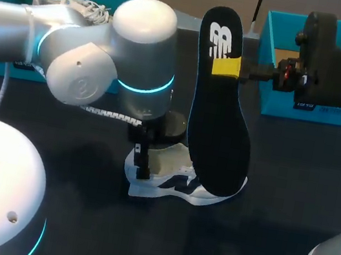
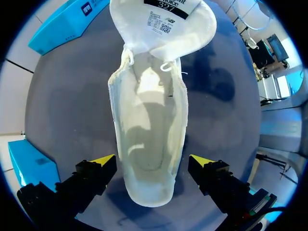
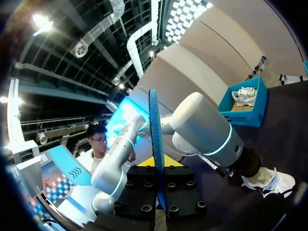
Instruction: Take the shoe out of the shoebox, open the shoe tongue, remove and reinsert the insole, then place the shoe into the shoebox
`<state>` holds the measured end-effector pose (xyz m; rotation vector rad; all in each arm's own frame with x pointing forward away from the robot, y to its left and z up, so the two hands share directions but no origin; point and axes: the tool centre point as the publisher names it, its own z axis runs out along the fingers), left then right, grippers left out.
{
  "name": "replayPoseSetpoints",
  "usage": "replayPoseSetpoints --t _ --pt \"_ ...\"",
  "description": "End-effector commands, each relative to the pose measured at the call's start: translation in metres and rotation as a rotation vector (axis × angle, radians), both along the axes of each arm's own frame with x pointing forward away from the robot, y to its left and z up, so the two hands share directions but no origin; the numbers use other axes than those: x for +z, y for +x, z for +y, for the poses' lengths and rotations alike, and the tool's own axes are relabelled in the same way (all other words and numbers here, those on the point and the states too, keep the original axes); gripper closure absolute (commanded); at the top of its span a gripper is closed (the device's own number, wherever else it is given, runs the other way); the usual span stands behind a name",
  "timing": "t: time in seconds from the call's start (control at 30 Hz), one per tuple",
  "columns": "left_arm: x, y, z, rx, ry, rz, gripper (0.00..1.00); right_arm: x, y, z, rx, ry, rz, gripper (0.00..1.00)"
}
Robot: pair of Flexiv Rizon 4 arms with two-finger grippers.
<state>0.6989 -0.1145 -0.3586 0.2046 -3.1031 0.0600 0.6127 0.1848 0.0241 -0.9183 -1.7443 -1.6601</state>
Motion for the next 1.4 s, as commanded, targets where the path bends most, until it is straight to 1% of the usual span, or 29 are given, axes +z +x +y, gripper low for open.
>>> replayPoseSetpoints --t 0.03,0.17,0.3,0.4,0.53,0.7,0.83,1.03,1.27,1.33,1.4 --pt "0.000 -0.001 0.001 0.005 -0.001 -0.003 0.00 0.000 0.001 0.002 -0.001 -0.003 0.002 1.00" --pt "0.003 -0.001 0.002 0.014 -0.004 0.002 0.00 0.000 0.001 0.002 -0.001 -0.003 0.002 1.00" --pt "0.013 0.002 0.002 0.021 -0.010 0.014 0.00 0.000 0.001 0.002 -0.001 -0.003 0.002 1.00" --pt "0.023 0.007 0.000 0.029 -0.024 0.010 0.00 0.000 0.001 0.002 -0.001 -0.003 0.002 1.00" --pt "0.030 0.018 -0.009 0.048 -0.051 -0.016 0.00 0.000 0.001 0.002 -0.001 -0.003 0.002 1.00" --pt "0.030 0.029 -0.025 0.043 -0.066 -0.027 0.00 0.000 0.001 0.002 -0.001 -0.003 0.002 1.00" --pt "0.027 0.037 -0.038 0.040 -0.063 -0.039 0.00 0.000 0.001 0.002 -0.001 -0.003 0.002 1.00" --pt "0.016 0.050 -0.054 0.070 -0.066 -0.035 0.00 0.000 0.001 0.002 -0.001 -0.003 0.002 1.00" --pt "-0.004 0.057 -0.067 0.057 -0.060 -0.010 0.01 0.000 0.001 0.002 -0.001 -0.003 0.002 1.00" --pt "-0.010 0.058 -0.070 0.056 -0.054 -0.005 0.03 0.000 0.001 0.002 -0.001 -0.003 0.002 1.00" --pt "-0.015 0.057 -0.072 0.048 -0.053 0.002 0.11 0.000 0.001 0.002 -0.001 -0.003 0.002 1.00"
